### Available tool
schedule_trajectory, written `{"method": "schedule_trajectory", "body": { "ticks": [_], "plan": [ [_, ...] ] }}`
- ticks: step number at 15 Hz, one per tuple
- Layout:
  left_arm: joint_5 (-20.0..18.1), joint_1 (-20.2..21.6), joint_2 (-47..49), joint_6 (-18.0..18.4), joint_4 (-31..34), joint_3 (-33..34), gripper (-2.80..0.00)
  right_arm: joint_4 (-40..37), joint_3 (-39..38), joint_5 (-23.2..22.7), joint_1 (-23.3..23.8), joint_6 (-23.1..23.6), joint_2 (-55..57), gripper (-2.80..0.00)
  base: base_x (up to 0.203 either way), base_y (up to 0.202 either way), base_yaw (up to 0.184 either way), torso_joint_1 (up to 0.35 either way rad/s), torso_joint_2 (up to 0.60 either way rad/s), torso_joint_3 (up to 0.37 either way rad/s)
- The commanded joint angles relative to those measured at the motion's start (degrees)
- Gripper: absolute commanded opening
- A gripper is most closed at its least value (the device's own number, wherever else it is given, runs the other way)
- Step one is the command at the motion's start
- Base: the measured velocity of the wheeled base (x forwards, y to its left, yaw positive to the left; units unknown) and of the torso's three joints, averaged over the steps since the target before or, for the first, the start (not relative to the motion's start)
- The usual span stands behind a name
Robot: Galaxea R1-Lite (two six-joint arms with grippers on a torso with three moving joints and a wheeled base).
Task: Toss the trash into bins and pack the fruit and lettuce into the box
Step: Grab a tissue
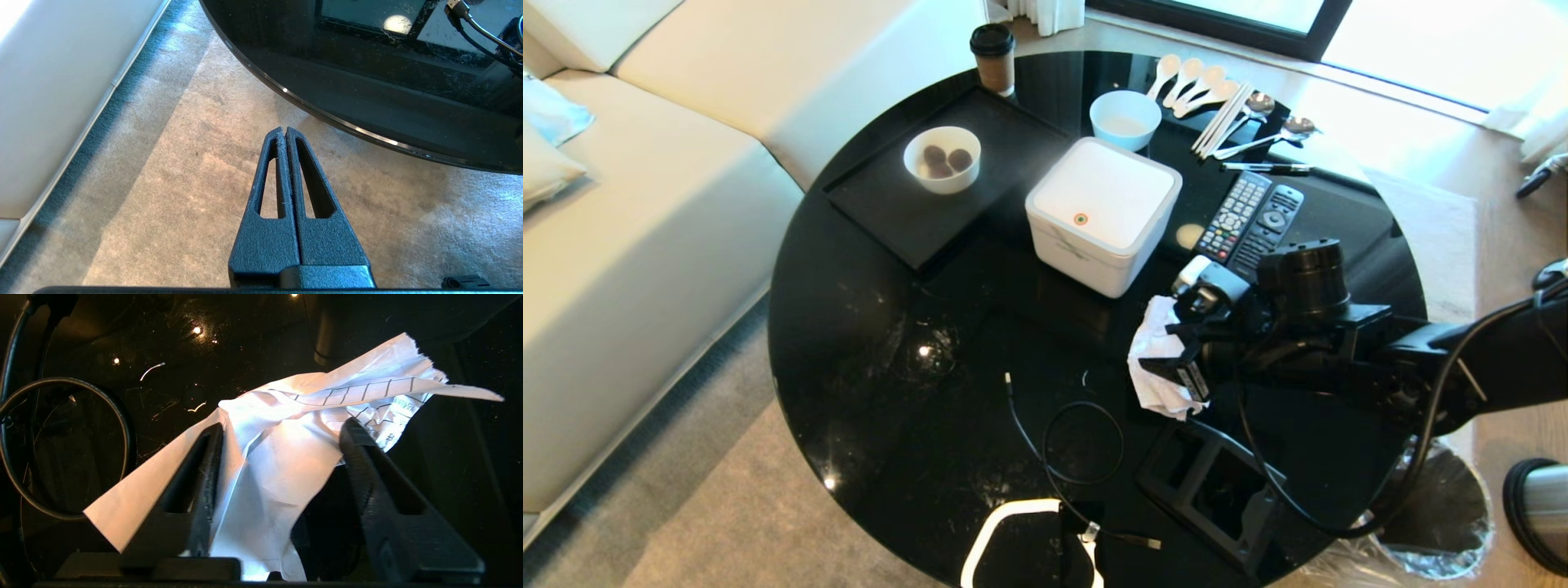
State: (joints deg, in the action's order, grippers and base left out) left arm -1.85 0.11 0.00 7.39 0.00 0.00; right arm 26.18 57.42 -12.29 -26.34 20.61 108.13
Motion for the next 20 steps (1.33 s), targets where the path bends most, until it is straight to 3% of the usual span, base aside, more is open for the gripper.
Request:
{"method": "schedule_trajectory", "body": {
  "ticks": [1, 20],
  "plan": [
    [0.0, 0.07, 0.09, 0.01, 0.0, 0.0, -2.8, 0.19, -0.03, -0.1, -0.1, 0.13, -0.2, -2.8, 0.0, 0.0, 0.0, 0.0, 0.0, 0.0],
    [0.0, -0.02, 0.09, 0.07, 0.0, 0.0, -2.8, -1.0, 2.02, 0.74, -0.73, -0.49, -5.2, -2.8, 0.0, 0.0, 0.0, 0.0, 0.0, 0.0]
  ]
}}
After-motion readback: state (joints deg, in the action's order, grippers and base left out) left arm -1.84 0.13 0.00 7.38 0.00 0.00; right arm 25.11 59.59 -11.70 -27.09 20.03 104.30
